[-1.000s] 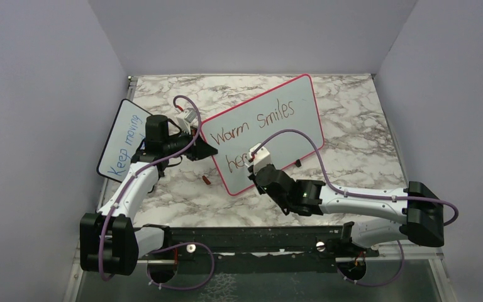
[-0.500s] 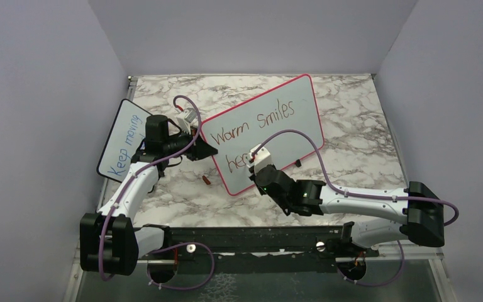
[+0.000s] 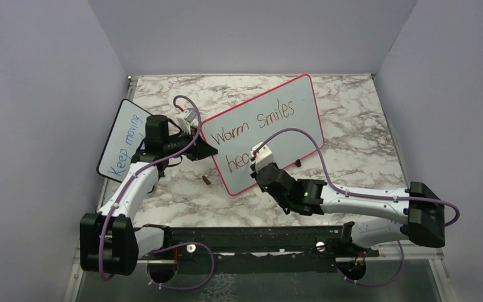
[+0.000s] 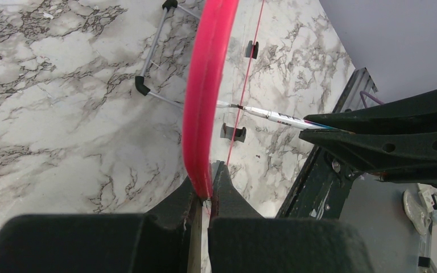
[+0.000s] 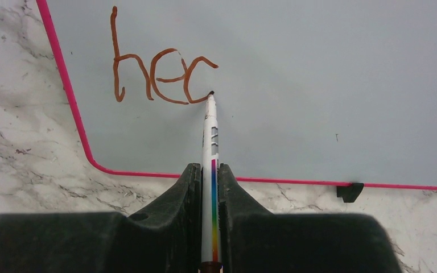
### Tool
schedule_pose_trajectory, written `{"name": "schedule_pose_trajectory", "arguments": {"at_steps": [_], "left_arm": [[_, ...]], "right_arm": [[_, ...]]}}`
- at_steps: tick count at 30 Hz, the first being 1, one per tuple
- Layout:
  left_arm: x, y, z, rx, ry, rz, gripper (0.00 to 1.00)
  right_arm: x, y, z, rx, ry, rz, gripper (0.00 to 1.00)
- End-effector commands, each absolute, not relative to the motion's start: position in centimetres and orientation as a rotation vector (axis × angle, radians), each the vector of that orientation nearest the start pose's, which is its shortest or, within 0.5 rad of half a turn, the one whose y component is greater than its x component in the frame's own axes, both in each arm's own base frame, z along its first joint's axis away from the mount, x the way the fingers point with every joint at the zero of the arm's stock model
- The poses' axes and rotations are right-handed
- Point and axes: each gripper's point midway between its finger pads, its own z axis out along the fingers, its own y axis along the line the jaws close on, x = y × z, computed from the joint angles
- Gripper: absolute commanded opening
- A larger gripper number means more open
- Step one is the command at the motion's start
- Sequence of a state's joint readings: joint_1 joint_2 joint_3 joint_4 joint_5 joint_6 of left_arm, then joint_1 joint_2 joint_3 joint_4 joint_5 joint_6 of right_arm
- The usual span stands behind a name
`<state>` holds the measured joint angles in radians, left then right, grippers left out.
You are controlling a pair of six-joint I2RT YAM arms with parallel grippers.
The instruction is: Write a sentence on the whiteboard
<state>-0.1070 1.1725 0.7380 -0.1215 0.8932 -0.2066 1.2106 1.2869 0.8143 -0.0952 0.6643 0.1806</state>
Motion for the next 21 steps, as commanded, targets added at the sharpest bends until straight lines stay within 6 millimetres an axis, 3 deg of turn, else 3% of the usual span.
{"name": "schedule_pose_trajectory", "arguments": {"at_steps": [1, 13, 21], "left_arm": [[28.2, -15.7, 14.7, 0.377, 2.148, -1.002, 0.00], [28.2, -15.7, 14.7, 0.377, 2.146, -0.999, 0.00], [28.2, -15.6, 14.7, 0.375, 2.147, -0.996, 0.00]], "right_arm": [[23.3, 29.2, 17.7, -0.566, 1.843, 0.170, 0.00], [24.0, 29.8, 19.0, -0.546, 1.803, 0.192, 0.00], [23.4, 29.6, 17.5, -0.580, 1.856, 0.185, 0.00]]}}
